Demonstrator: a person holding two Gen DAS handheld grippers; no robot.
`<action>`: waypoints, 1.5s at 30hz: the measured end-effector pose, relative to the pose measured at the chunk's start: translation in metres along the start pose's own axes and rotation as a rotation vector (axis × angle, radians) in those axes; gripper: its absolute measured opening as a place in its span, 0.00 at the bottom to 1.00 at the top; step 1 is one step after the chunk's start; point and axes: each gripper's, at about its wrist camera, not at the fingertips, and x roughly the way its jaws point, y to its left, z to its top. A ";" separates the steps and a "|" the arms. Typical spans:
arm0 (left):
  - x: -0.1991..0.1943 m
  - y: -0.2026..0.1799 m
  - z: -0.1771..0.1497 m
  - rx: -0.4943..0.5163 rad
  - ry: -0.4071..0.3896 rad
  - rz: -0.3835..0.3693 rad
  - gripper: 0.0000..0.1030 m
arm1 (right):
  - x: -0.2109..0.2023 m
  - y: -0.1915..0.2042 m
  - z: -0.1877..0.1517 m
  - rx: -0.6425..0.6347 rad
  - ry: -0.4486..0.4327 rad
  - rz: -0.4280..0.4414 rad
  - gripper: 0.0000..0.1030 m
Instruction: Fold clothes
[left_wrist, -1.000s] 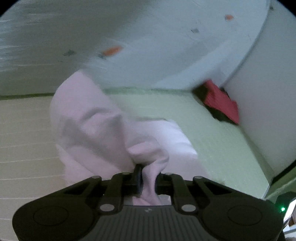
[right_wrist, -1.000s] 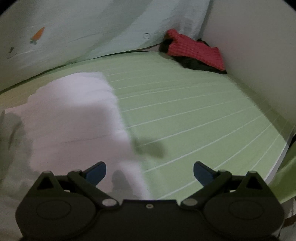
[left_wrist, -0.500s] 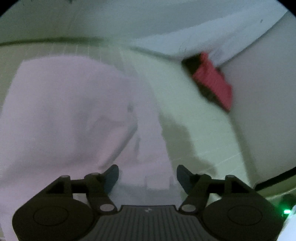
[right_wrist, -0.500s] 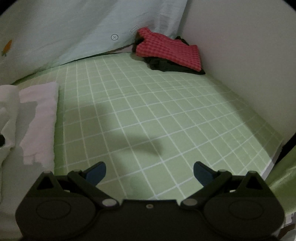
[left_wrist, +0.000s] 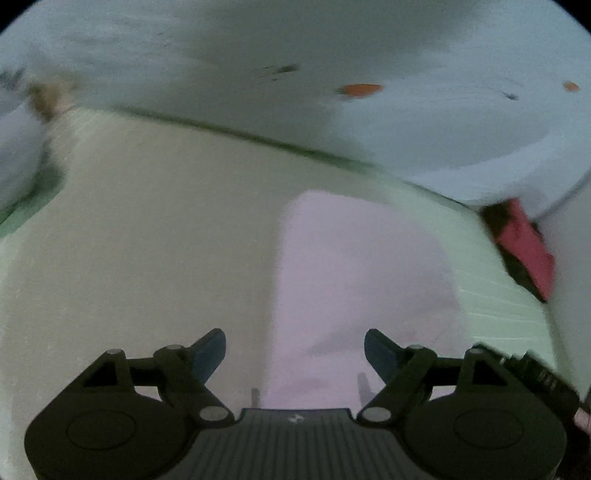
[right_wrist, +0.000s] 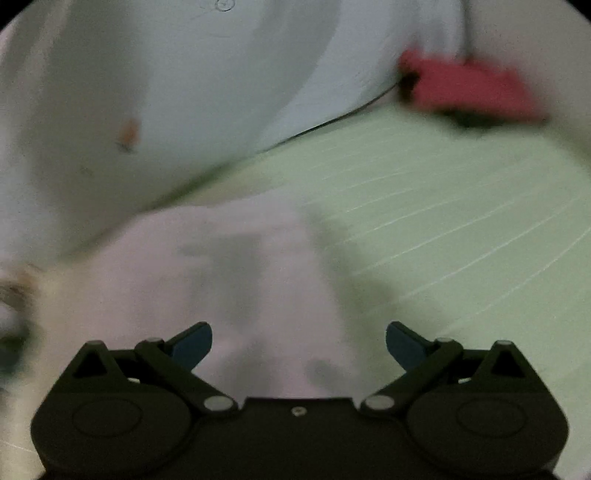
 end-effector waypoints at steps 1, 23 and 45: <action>-0.003 0.012 0.000 -0.020 0.002 0.008 0.80 | 0.008 0.003 -0.002 0.060 0.027 0.058 0.98; 0.020 -0.014 -0.009 0.030 0.046 -0.057 0.81 | -0.017 -0.053 0.009 0.196 -0.028 0.032 0.59; 0.049 -0.060 -0.038 -0.016 0.115 0.031 0.86 | 0.029 -0.017 0.036 -0.259 0.112 0.017 0.72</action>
